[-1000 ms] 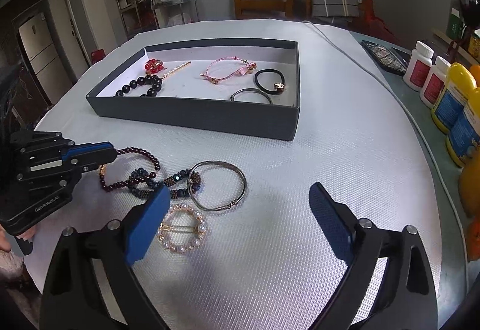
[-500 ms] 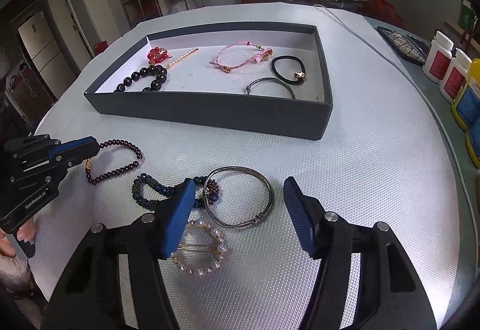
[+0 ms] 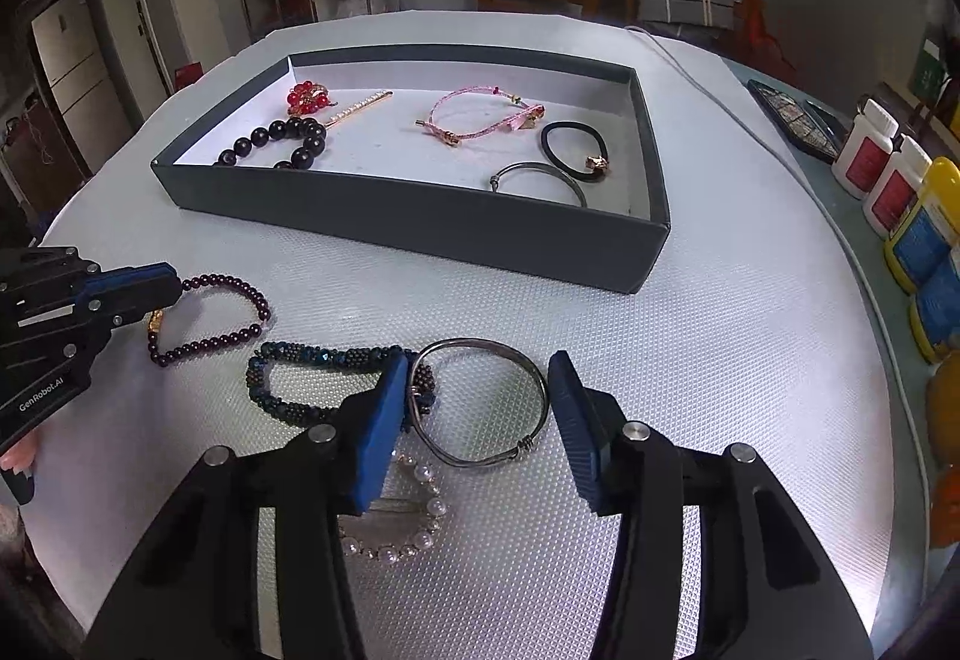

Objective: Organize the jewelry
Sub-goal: 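Grasp a silver bangle with the right tool while the left tool holds the red bead bracelet, then carry the bracelet and bangle into the black box and open both tools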

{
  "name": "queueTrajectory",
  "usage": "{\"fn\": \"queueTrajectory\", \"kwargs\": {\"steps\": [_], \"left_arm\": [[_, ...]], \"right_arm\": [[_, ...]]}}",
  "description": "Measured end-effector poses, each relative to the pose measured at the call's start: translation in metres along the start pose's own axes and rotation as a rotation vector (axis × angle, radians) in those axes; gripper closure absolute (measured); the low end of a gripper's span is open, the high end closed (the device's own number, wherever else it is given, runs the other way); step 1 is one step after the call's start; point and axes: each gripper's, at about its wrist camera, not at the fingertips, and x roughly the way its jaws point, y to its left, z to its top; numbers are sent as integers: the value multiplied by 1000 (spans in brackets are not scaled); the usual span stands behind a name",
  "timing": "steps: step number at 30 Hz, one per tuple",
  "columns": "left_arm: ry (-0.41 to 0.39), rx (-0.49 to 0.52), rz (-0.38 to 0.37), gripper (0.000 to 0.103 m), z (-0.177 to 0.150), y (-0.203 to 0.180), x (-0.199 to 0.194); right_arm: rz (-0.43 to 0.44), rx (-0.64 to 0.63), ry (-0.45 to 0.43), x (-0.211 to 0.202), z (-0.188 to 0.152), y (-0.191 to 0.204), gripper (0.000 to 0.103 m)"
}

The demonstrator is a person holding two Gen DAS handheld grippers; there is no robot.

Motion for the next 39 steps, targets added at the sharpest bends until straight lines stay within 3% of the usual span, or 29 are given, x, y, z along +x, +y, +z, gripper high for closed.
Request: {"fn": "queueTrajectory", "kwargs": {"steps": [9, 14, 27, 33, 39], "left_arm": [[-26, -11, -1, 97, 0, 3, -6], [-83, -6, 6, 97, 7, 6, -26], [-260, 44, 55, 97, 70, 13, -82], [-281, 65, 58, 97, 105, 7, -67], [-285, -4, 2, 97, 132, 12, -38]], "right_arm": [[5, 38, -30, -12, 3, -6, 55], [9, 21, -65, -26, 8, -4, 55], [-8, -64, -150, -64, 48, -2, 55], [-44, -96, -157, -71, 62, -5, 55], [1, -53, -165, -50, 92, -9, 55]]}}
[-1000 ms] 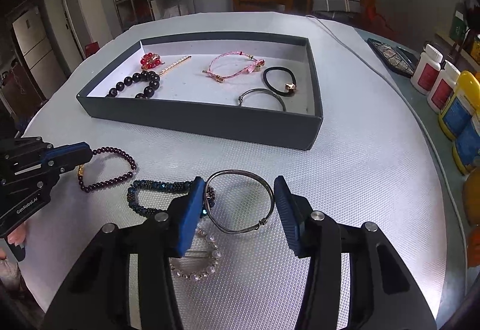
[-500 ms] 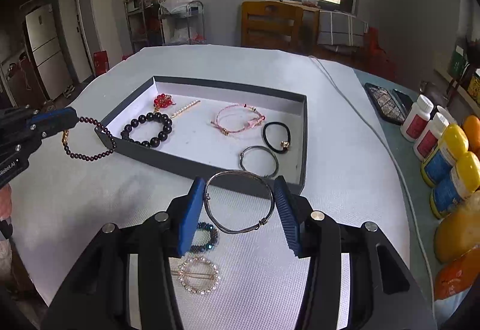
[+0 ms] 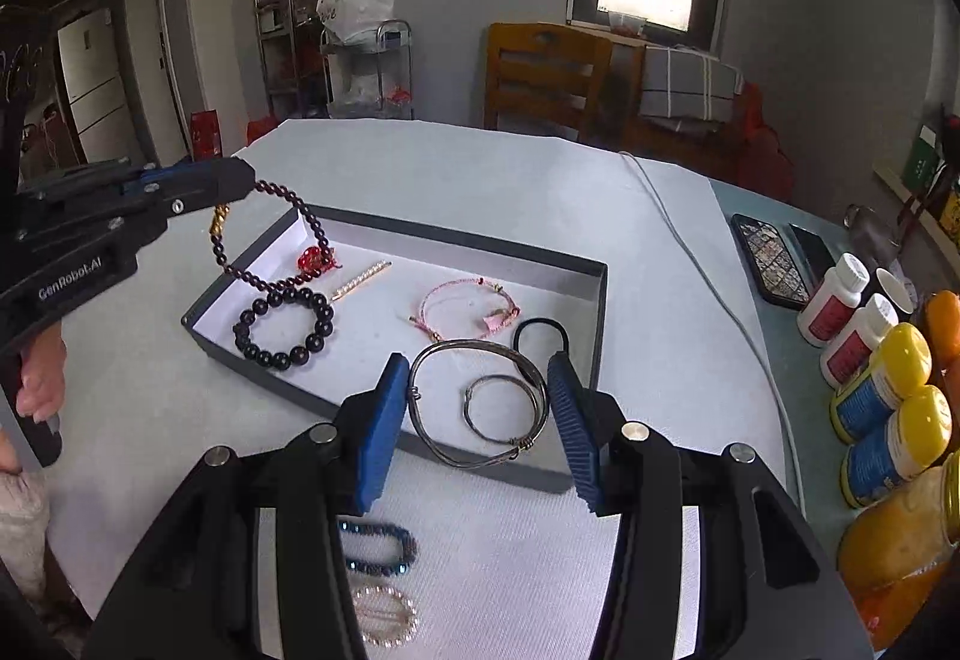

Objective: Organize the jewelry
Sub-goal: 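Carry the bracelet and bangle into the black box and open both tools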

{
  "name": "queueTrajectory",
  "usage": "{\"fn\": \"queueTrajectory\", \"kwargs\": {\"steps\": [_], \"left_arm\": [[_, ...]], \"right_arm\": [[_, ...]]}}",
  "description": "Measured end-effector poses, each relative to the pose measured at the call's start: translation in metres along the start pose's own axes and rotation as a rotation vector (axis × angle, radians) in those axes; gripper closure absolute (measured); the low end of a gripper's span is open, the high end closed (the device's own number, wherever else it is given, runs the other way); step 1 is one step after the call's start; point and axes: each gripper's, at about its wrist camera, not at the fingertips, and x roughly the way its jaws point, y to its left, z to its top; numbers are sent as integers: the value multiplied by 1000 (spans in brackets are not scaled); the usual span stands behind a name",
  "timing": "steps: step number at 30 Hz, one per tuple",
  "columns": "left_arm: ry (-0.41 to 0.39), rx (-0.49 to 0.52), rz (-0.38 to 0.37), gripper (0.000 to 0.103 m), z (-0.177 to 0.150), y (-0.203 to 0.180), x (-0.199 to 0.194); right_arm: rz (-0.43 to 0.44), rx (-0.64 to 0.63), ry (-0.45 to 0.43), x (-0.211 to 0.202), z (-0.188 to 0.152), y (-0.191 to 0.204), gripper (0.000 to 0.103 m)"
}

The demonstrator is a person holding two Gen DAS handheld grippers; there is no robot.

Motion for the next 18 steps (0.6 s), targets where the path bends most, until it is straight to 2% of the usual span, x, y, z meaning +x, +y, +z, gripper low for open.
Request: {"fn": "queueTrajectory", "kwargs": {"steps": [4, 7, 12, 18], "left_arm": [[26, -81, -44, 97, 0, 8, 36], [81, -126, -57, 97, -10, 13, 64], [162, -100, -20, 97, -31, 17, 91], [206, -116, -4, 97, -42, 27, 100]], "right_arm": [[7, 62, -8, 29, 20, -3, 55], [35, 101, 7, 53, 25, -4, 55], [42, 42, 80, 84, 8, 5, 55], [64, 3, 140, 99, -6, 15, 55]]}}
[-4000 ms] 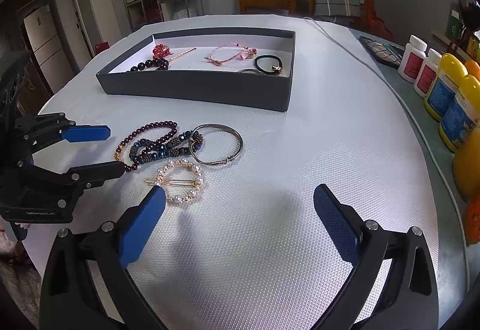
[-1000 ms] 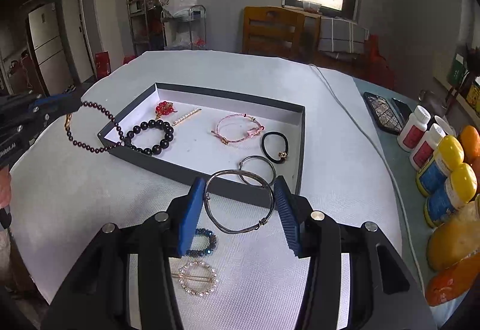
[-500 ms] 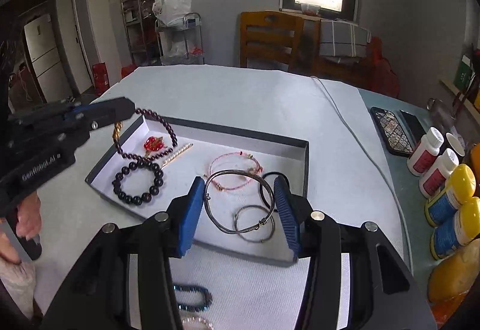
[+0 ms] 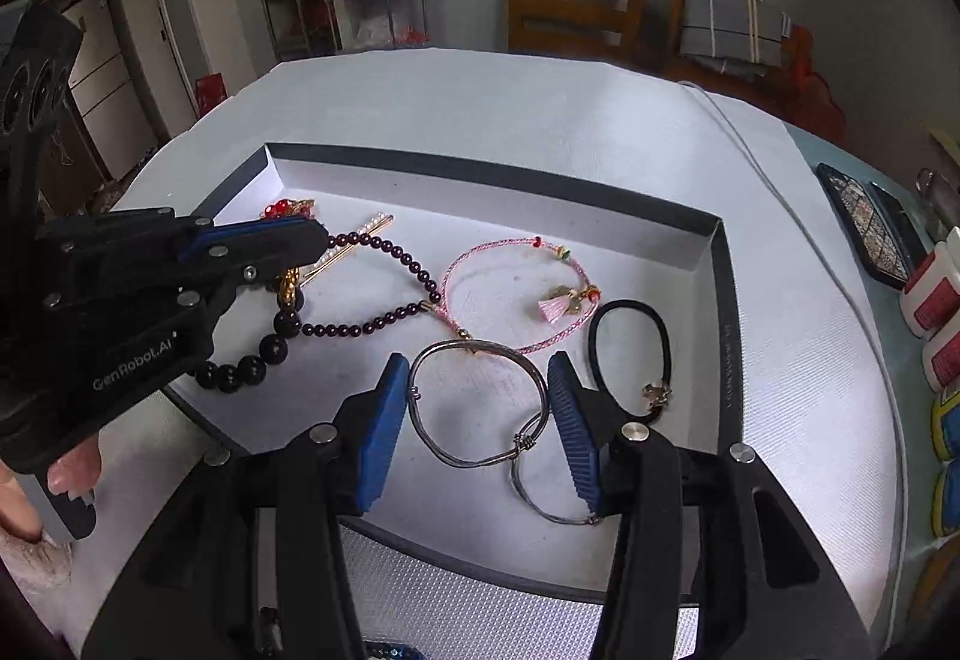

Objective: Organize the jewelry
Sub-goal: 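Carry the bracelet and bangle into the black box and open both tools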

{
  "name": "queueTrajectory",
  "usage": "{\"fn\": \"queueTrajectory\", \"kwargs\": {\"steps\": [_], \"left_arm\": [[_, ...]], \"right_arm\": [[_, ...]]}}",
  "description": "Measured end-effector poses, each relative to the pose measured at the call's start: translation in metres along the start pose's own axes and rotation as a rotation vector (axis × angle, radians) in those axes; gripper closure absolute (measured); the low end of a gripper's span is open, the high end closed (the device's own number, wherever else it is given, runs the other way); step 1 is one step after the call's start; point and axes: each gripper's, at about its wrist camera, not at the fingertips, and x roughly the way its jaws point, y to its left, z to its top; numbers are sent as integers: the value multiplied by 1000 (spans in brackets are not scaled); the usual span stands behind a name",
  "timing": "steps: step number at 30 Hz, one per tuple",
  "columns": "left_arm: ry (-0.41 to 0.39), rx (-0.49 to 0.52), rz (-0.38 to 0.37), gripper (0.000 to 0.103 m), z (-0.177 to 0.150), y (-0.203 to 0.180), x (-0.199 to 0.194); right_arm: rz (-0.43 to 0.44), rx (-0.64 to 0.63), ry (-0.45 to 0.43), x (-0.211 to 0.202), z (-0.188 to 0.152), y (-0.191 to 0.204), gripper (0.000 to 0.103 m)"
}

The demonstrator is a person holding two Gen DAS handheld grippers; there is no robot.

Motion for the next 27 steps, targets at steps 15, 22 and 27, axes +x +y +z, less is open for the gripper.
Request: {"fn": "queueTrajectory", "kwargs": {"steps": [15, 22, 27], "left_arm": [[29, 7, 51, 97, -5, 0, 20], [18, 29, 67, 97, -7, -4, 19], [16, 39, 77, 97, -8, -5, 18]], "right_arm": [[38, 18, 36, 16, -4, 0, 55], [47, 26, 36, 18, -3, -1, 55], [48, 29, 35, 18, -3, -1, 55]]}}
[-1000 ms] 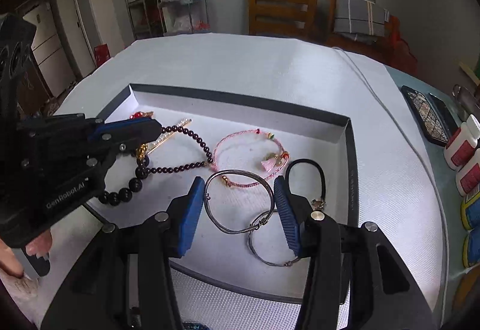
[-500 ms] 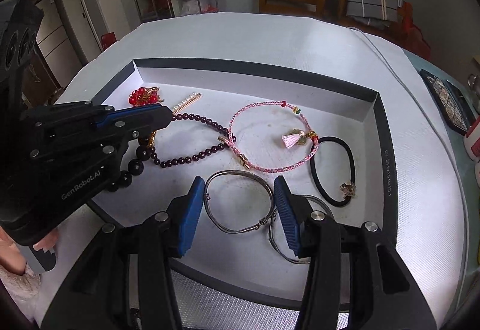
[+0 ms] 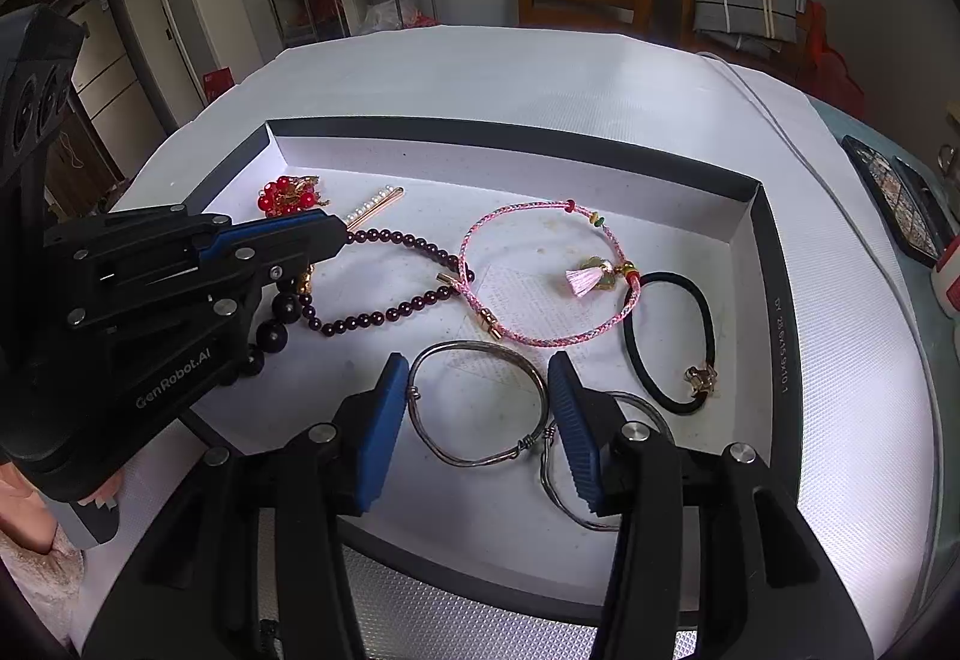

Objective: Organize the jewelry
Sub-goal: 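Carry the bracelet and bangle into the black box and open both tools, then withdraw both open tools from the box toward the last jewelry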

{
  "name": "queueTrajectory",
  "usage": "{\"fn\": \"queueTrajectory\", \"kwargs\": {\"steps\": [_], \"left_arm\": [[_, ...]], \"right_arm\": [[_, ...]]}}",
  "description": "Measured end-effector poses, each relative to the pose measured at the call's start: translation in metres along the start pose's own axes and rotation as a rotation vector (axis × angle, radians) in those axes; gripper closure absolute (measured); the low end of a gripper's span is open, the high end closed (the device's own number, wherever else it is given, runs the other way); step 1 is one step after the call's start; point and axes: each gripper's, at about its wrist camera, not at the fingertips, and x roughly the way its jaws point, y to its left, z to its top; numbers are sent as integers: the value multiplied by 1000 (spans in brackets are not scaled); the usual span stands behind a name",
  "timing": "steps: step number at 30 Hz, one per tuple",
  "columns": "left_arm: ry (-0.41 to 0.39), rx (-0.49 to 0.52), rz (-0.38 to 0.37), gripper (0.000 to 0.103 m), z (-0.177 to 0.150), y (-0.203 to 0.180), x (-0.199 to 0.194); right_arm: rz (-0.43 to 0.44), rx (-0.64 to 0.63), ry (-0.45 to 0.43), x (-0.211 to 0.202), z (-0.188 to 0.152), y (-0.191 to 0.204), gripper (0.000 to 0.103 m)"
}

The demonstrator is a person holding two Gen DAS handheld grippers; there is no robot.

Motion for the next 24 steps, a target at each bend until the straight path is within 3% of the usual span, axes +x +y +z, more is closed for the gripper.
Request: {"fn": "queueTrajectory", "kwargs": {"steps": [4, 6, 8, 9, 18, 24], "left_arm": [[-3, -7, -1, 97, 0, 0, 0], [-4, -9, -2, 92, 0, 1, 0], [-6, -7, 1, 77, 0, 1, -1], [-10, -6, 3, 75, 0, 1, -1], [-47, -16, 5, 66, 2, 3, -10], [-65, -38, 13, 55, 3, 8, -13]], "right_arm": [[-3, 1, -4, 0, 0, 0, 54], [-3, 8, -5, 0, 0, -2, 52], [0, 10, -9, -1, -1, -2, 45], [4, 9, -13, -3, -1, -2, 43], [-20, 12, -39, -8, 0, -4, 32], [-26, 23, -65, -13, 2, -7, 28]]}}
